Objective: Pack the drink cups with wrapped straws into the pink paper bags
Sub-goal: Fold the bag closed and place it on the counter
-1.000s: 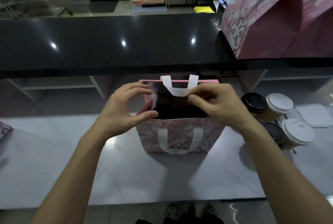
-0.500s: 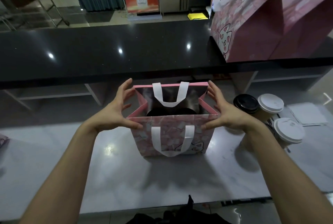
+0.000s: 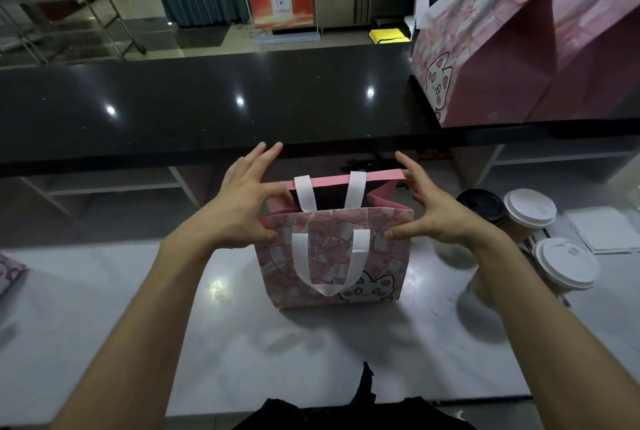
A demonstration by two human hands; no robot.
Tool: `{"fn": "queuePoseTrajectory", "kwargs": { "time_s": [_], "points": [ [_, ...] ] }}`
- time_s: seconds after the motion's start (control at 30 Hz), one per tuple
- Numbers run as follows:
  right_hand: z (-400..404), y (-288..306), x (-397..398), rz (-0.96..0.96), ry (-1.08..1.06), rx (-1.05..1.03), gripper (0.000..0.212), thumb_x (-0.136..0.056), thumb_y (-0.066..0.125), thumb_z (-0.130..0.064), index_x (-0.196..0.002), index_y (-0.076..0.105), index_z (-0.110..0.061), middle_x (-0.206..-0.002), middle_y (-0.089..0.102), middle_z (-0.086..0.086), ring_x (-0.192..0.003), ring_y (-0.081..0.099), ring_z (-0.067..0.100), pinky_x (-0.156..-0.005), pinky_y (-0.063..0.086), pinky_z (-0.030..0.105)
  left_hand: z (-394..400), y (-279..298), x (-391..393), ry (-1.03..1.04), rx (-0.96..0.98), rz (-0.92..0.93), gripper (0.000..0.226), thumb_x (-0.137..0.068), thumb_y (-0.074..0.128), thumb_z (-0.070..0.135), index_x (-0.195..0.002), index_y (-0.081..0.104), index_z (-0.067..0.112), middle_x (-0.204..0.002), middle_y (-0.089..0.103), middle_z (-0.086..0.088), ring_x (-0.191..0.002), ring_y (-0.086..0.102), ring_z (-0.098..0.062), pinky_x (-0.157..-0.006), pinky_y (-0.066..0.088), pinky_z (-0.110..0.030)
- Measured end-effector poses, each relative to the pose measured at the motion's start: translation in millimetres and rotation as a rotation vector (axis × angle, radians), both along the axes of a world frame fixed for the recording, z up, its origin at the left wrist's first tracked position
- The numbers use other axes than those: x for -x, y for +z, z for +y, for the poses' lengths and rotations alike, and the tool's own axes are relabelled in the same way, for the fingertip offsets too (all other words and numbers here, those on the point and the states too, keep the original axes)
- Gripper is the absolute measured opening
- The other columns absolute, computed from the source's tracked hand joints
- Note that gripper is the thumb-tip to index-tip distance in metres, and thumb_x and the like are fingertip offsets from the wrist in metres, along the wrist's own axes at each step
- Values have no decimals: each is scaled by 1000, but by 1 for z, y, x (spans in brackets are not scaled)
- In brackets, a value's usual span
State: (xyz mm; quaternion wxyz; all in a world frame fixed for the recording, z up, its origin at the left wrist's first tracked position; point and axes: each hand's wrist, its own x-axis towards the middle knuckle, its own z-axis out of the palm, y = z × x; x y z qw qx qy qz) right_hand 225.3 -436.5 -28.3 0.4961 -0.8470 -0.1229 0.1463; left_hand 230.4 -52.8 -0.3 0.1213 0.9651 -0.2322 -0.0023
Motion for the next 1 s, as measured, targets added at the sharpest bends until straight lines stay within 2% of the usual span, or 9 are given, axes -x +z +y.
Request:
{"fn": "queuePoseTrajectory", "kwargs": {
  "time_s": [0.1,0.27,0.43,0.5,0.57,0.63,0.77,0.87,1.0],
  "points": [
    [1,1,0,-5,9,7,141,-60,107,-46,-158,10,-74,-180,15,-6,-160,18,13,-133,24,48,-4,1,0,6,-39,-9,56,-71,98,43,-112,63,59,-178,-22,20,-157,-39,-4,-125,-16,-45],
    [0,0,0,24,-6,-8,137,-63,106,-38,-158,14,-75,-177,23,-2,-160,28,23,-130,30,51,-6,11,10,40,24,46,100,-77,97,33,-150,38,66,-177,-18,23,-164,-18,-8,-124,-4,-47],
    [0,-3,-2,-17,-29,10,124,-72,102,-21,-157,26,-71,-145,44,-29,-144,41,4,-103,49,15,-13,19,12,4,146,180,125,-80,95,20,-159,13,73,-174,-12,29,-167,-10,-20,-131,14,-58],
    [1,-2,-3,-62,-58,39,109,-75,100,-18,-154,41,-63,-141,54,-23,-140,52,5,-111,53,29,-11,20,10,28,273,231,130,-80,95,14,-160,11,74,-173,6,25,-165,10,-25,-125,36,-57],
    [2,-1,-4,-100,-80,44,85,-75,100,-18,-140,58,-53,-134,66,-18,-132,60,3,-118,51,46,-7,19,6,72,415,243,131,-79,96,9,-160,15,72,-166,32,11,-154,35,-16,-108,57,-41],
    [4,0,-5,-116,-98,52,68,-74,100,-23,-127,65,-47,-128,71,-17,-129,62,3,-120,47,49,-2,14,1,129,497,222,124,-77,99,10,-160,25,64,-153,50,11,-140,51,-9,-99,56,-29],
    [7,-1,-6,-143,-131,31,54,-76,96,-40,-122,68,-46,-126,74,-17,-130,63,5,-121,46,49,7,-4,-4,239,569,209,83,-79,98,17,-143,53,42,-137,62,16,-125,62,-7,-100,60,-34],
    [9,-2,-5,-176,-146,20,51,-79,87,-58,-126,67,-52,-127,73,-24,-130,62,2,-119,47,46,10,-15,-4,293,675,190,62,-82,96,21,-125,57,41,-125,70,15,-120,66,-9,-96,59,-33],
    [13,-9,-5,-223,-183,-30,61,-88,90,-38,-137,58,-56,-128,69,-25,-129,61,-3,-120,45,38,3,-26,0,335,777,159,44,-90,90,21,-112,54,36,-120,74,10,-120,69,-15,-99,59,-37]
  ]
}}
